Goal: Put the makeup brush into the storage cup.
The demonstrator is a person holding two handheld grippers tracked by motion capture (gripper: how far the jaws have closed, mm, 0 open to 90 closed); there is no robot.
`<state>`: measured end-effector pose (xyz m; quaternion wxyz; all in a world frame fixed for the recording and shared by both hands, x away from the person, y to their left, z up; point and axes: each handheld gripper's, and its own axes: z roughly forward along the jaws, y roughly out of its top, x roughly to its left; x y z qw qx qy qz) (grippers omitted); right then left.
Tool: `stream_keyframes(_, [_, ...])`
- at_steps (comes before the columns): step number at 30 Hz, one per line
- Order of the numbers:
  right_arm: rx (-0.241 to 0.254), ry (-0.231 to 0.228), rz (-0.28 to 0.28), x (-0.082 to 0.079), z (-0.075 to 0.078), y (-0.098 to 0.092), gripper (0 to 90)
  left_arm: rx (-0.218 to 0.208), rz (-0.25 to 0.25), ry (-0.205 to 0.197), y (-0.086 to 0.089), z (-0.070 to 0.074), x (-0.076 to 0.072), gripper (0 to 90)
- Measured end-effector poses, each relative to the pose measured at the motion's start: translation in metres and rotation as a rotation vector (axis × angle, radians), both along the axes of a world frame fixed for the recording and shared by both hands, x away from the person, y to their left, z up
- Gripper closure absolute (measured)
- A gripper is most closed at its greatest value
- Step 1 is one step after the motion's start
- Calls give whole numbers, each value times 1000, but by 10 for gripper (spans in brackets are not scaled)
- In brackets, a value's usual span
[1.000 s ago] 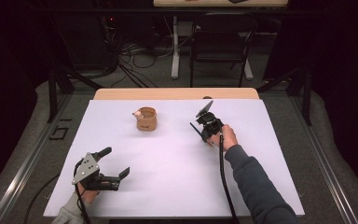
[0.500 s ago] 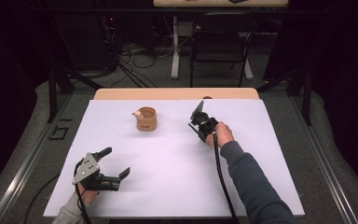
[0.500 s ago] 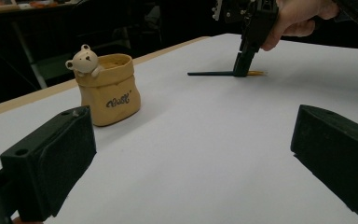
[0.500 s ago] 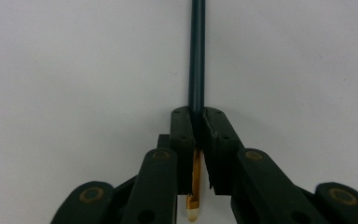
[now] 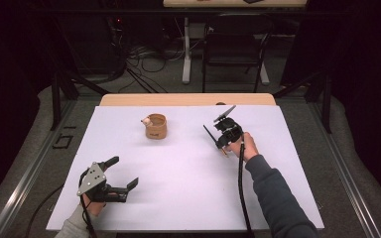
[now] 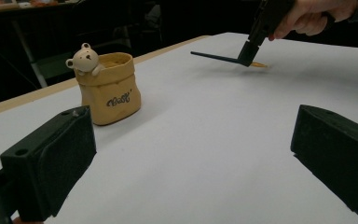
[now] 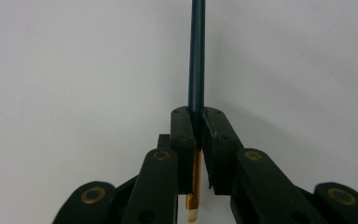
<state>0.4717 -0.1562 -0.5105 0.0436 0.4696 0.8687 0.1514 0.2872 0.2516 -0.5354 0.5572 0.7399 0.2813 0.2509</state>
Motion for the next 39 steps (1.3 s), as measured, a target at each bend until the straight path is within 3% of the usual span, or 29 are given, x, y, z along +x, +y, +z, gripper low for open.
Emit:
stream_keyframes(1, [122,-113,-17,-4,-7,2,836,1,-1,0,0,0,0,0])
stream_keyframes(2, [-58,27,41,-3,12,0,836,-1,-1,0,0,0,0,0])
stream_keyframes(3, [-71,39,60,-3,15,-1,836,-1,0,0,0,0,0,0])
stream_keyframes(4, [30,-58,26,-9,9,2,836,-1,0,0,0,0,0,0])
stream_keyframes(8, [28,-89,68,-13,12,3,836,-1,0,0,0,0,0,0])
stream_keyframes(10, [-9,-62,95,-15,19,3,836,1,-2,0,0,0,0,0])
stream_keyframes(11, [64,-138,93,-17,13,3,836,2,-2,1,0,0,0,0])
stream_keyframes(12, [-8,-70,117,-19,22,3,836,2,-2,1,0,0,0,0])
stream_keyframes(13, [-19,-64,131,-20,24,3,836,7,-4,-1,0,0,0,0])
stream_keyframes(14, [50,-133,120,-23,18,4,836,7,-5,0,0,0,0,0])
stream_keyframes(15, [26,-107,133,-25,21,4,836,7,-5,0,0,0,0,0])
stream_keyframes(16, [-31,-61,164,-27,27,3,836,7,-6,1,0,0,0,0])
stream_keyframes(17, [-20,-71,173,-29,26,3,836,9,-8,2,0,0,0,0])
stream_keyframes(18, [62,-154,168,-32,18,5,836,9,-8,3,-1,0,0,0])
stream_keyframes(21, [28,-124,214,-40,22,5,836,11,-10,6,-1,0,0,0])
stream_keyframes(23, [34,-149,239,-48,22,6,835,10,-10,10,-1,-1,0,0])
stream_keyframes(26, [11,-139,264,-53,25,6,835,13,-14,10,-2,-1,1,0])
stream_keyframes(27, [33,-170,261,-55,24,6,836,14,-17,9,-2,-1,1,0])
stream_keyframes(31, [12,-158,300,-63,33,5,835,26,-30,21,-3,-1,1,0])
stream_keyframes(32, [24,-177,301,-65,31,6,835,31,-32,20,-4,-1,2,0])
stream_keyframes(33, [-24,-137,329,-66,36,7,835,32,-36,22,-4,-1,2,0])
stream_keyframes(34, [55,-229,313,-68,27,9,835,35,-38,23,-4,-1,2,0])
stream_keyframes(35, [-5,-164,335,-70,35,9,835,36,-41,23,-4,-1,2,0])
stream_keyframes(36, [-23,-146,351,-70,37,9,835,37,-43,22,-5,-1,2,0])
stream_keyframes(37, [17,-196,359,-74,32,12,835,38,-45,22,-5,-1,2,0])
stream_keyframes(38, [17,-196,359,-74,32,12,835,38,-45,26,-5,-1,2,0])
stream_keyframes(39, [-3,-176,393,-75,35,14,835,42,-50,34,-6,-1,2,0])
